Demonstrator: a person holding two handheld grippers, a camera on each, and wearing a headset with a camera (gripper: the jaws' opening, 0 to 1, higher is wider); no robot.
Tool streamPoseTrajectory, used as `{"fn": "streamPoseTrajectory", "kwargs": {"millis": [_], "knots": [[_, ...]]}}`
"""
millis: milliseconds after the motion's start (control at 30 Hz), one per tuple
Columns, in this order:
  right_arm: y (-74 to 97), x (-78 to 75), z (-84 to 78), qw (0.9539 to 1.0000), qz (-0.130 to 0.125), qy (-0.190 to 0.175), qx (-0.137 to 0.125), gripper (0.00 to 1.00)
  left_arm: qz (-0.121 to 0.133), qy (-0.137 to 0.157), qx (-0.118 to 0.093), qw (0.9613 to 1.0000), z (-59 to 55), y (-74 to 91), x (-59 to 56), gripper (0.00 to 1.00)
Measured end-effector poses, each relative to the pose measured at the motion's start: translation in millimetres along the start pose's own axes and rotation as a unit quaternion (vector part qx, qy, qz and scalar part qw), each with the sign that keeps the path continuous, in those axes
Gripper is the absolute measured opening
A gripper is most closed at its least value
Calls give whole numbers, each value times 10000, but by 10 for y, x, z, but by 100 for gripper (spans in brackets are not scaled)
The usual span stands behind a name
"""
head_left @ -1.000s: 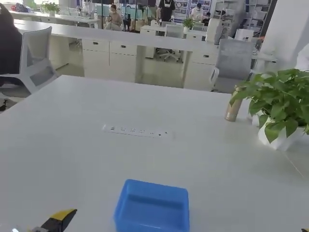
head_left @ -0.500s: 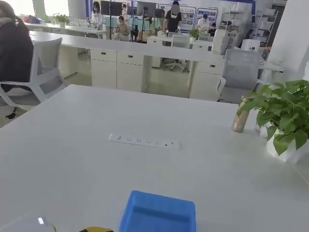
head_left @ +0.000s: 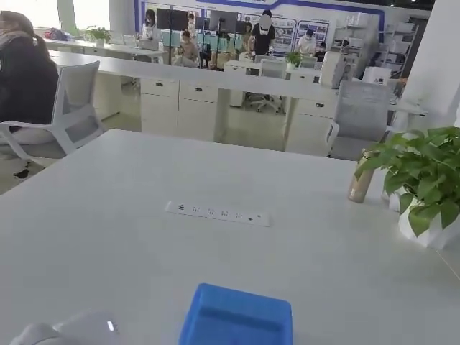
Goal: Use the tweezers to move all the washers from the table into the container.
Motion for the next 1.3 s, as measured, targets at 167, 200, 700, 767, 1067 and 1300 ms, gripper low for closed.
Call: {"fn": "streamPoseTrajectory", "kwargs": {"millis": [167,200,700,767,1067,1300], "knots": [[-84,71,-61,9998,155,-29,109,20,-277,-172,551,9979,-165,-140,9,16],[-95,79,-76,9997,172,-39,142,20,-231,-263,577,9977,-176,-173,32,13],[-123,139,-193,9990,259,-113,343,20,-968,-908,1675,9769,-462,-496,-71,14],[-123,145,-173,9991,270,-236,235,20,-894,-1074,1756,9745,-481,-535,-58,15],[-107,130,-173,9991,210,-317,181,20,-1068,-1816,2156,9535,-561,-613,-105,9],[-97,126,-209,9990,194,-314,242,19,-1076,-2264,2257,9414,-564,-630,-62,2]]}}
Point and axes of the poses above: the centre of the closed fingertips' face, and the gripper's own axes: y roughly backward along the fingers, x roughly to its left, z roughly out of its top, the point moved 5 cm from there along y, roughly backward along the fingers, and after that the axes turned 5 degrees about z, right-handed, at the moved point
